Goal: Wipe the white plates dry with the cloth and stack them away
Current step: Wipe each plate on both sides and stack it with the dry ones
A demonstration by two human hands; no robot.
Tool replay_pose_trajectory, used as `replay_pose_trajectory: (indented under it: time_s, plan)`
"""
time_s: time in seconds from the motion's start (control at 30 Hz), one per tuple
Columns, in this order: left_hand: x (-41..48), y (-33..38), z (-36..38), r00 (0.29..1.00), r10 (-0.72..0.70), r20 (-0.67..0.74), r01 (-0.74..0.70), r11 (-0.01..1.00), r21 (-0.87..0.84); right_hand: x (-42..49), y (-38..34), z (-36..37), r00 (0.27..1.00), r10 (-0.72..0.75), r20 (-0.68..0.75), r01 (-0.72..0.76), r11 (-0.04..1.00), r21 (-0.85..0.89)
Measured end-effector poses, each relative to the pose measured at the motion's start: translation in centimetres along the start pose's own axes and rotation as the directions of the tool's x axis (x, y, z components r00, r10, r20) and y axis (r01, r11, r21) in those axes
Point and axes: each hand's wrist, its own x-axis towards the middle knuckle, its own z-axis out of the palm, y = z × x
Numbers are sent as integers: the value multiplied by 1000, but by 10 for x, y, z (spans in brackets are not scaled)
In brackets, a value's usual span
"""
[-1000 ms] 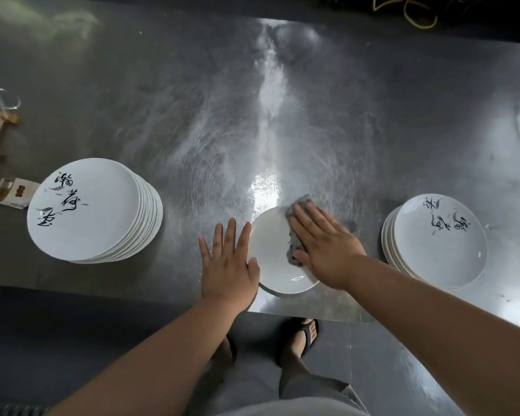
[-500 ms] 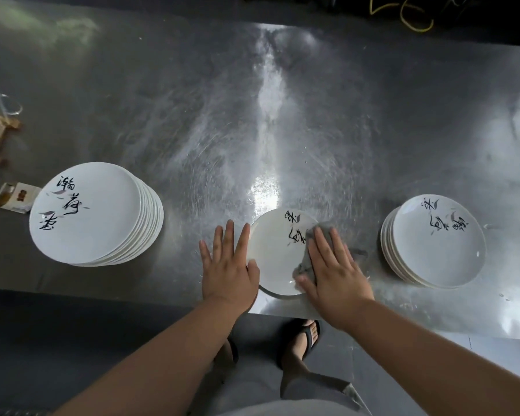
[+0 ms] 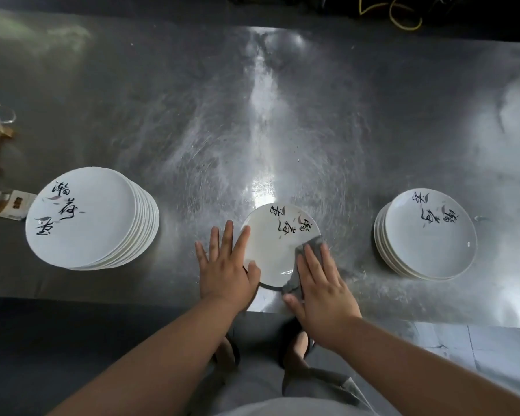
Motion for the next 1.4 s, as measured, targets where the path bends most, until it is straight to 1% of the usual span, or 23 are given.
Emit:
replay_pose_trajectory:
  time_s: [0.07,0.13,0.17,0.23,0.27,0.3,0.37,0.43,0.5,0.53,0.57,0.63,0.7,0.83,0.93,1.03,1.1,1.17,1.2,1.27,1.33,1.4]
  plan:
    - [0,1,-3,1000,3,18,-3,1000,17,19,7,-14,999,22,-24,-21,999,32]
    - [-1,0,-7,998,40,41,-42,998,53,52,18,-40,998,-15,-66,17,999,29]
    - [-5,-3,-8,993,105,50,-108,992,71,68,22,-53,996,-61,-72,60,998,-10]
    - [-12,-12,-11,955,294,50,-298,947,120,93,24,-72,982,-178,-56,169,976,-134]
    - [-12,-16,-14,933,359,38,-360,922,139,101,23,-77,971,-234,-45,221,954,-201]
    - [-9,-18,-18,923,384,24,-384,913,137,106,21,-80,961,-276,-33,260,934,-246]
    - [9,-15,-32,936,352,18,-352,929,116,109,19,-80,949,-314,-21,297,916,-270]
    - [29,-11,-42,944,316,96,-328,930,167,102,21,-73,953,-302,-32,284,924,-257]
    - [39,-10,-43,933,308,187,-347,908,234,84,28,-59,975,-216,-60,203,965,-166]
    - [40,-11,-42,934,300,195,-343,907,245,70,30,-49,985,-151,-81,144,985,-94]
    - [39,-11,-40,939,288,187,-329,912,247,53,29,-37,991,-89,-96,87,996,-25]
    - [36,-10,-37,949,269,165,-304,922,242,19,18,-15,998,-22,-60,25,998,52]
    - [35,-9,-34,955,254,150,-284,929,236,7,10,-5,1000,-9,-21,11,999,49]
    - [29,0,-34,975,176,136,-203,955,215,57,19,-35,995,10,-96,-1,996,90]
    - [23,14,-32,988,62,138,-90,974,208,79,21,-48,995,-6,-97,15,996,92]
    - [18,25,-32,993,-9,118,-14,980,197,45,4,-22,995,57,-80,-45,988,149]
    - [16,28,-32,991,-30,128,5,981,192,19,-2,-5,997,35,-62,-24,986,162]
    - [9,27,-31,989,-23,144,1,989,148,21,6,-6,998,15,-59,-4,981,195]
    - [2,25,-29,986,2,164,-22,992,123,30,12,-13,997,14,-77,3,977,215]
    - [-12,20,-25,977,103,188,-128,984,125,57,25,-32,991,-6,-133,33,978,205]
    - [-13,14,-26,958,209,197,-236,963,127,82,35,-54,981,-101,-167,118,989,93]
    - [2,7,-31,950,274,146,-293,948,124,95,41,-67,969,-198,-149,194,980,-42]
